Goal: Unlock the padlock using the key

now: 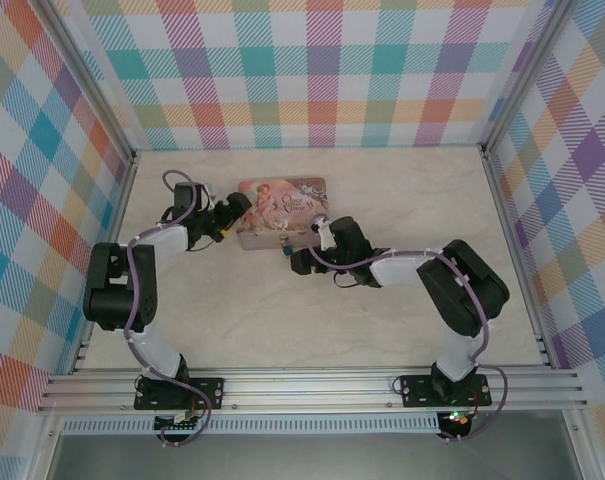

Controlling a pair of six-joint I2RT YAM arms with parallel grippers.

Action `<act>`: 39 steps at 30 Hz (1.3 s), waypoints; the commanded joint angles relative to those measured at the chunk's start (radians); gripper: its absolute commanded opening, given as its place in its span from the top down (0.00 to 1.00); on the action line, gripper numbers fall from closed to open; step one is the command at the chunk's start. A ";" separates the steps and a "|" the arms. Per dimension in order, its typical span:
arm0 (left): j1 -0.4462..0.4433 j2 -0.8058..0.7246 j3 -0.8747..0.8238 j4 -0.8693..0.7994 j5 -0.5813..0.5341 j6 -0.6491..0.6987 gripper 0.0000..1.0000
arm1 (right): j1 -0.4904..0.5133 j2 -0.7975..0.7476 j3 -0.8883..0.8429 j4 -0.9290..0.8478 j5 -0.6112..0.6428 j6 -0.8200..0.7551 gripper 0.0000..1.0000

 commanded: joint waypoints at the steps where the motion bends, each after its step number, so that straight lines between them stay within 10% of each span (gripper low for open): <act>1: -0.025 -0.004 0.013 0.015 0.033 0.012 0.08 | 0.004 0.035 0.041 0.075 0.017 -0.036 0.24; 39: -0.119 -0.038 -0.069 0.068 -0.035 -0.076 0.10 | -0.106 0.195 -0.027 0.363 -0.204 0.035 0.46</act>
